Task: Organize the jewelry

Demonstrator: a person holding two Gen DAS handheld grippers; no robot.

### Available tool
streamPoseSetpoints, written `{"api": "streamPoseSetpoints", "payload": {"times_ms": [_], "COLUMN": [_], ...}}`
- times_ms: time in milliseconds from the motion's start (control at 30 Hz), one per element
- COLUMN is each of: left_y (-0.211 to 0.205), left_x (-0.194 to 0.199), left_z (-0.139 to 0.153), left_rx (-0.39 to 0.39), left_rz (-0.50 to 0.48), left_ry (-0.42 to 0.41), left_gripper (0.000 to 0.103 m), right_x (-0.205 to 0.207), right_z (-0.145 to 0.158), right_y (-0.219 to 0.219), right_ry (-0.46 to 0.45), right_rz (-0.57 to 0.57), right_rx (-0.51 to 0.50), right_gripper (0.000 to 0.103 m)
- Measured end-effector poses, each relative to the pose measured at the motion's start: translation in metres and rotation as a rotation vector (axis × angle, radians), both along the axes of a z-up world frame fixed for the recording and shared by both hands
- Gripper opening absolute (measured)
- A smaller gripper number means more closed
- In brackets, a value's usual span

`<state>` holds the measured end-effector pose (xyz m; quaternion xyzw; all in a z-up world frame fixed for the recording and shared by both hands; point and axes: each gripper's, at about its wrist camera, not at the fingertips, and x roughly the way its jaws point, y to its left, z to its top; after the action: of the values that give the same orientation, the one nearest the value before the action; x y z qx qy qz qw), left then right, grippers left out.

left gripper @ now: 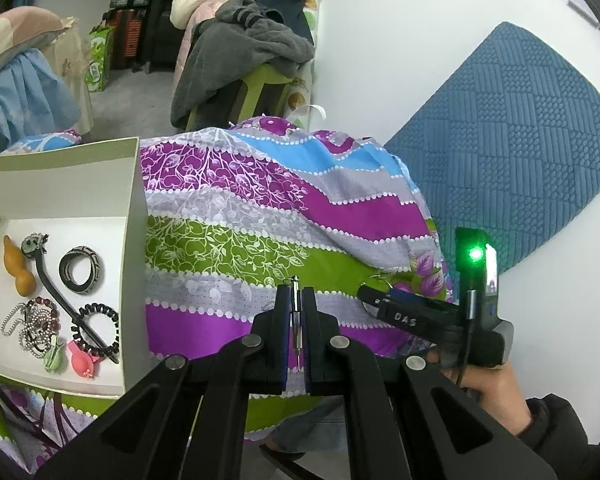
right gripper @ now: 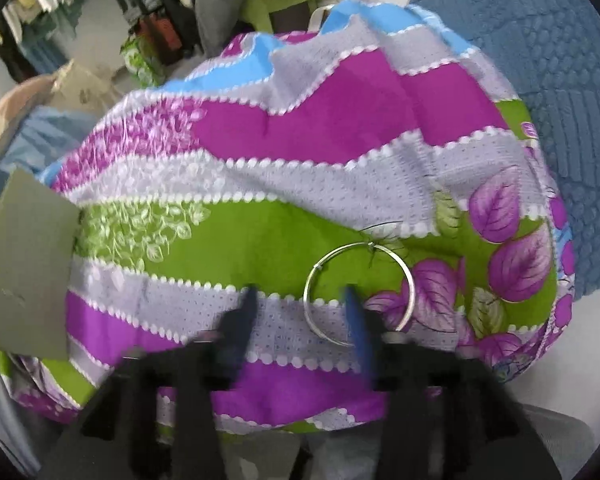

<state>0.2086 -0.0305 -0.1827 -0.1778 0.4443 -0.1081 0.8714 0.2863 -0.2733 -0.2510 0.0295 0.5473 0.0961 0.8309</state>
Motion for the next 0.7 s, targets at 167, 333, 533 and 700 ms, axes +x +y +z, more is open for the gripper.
{"api": "streamPoseSetpoints", "payload": {"times_ms": [167,333,533,700], "left_y": [-0.003,-0.005,-0.007,-0.006], "left_x": [-0.001,0.001,0.002,0.002], "left_z": [-0.001,-0.004,-0.007,-0.008], "left_rx": [0.002,0.002,0.011,0.012], "left_rz": [-0.013,-0.015,-0.018,-0.017], "left_ry": [-0.002,-0.001,0.008,0.009], "left_gripper": [0.003,0.003,0.003,0.003], "right_x": [0.003,0.006,0.008,0.002], "right_z": [-0.005,-0.023,-0.028,-0.025], "right_y": [-0.014,-0.016,-0.010,-0.012], "right_ry": [0.011,0.051,0.037,0.035], "right_rz": [-0.046,-0.034,-0.010,0.021], "right_rx": [-0.038,-0.074,-0.123,-0.123], "right_gripper": [0.075,0.075,0.072,0.065]}}
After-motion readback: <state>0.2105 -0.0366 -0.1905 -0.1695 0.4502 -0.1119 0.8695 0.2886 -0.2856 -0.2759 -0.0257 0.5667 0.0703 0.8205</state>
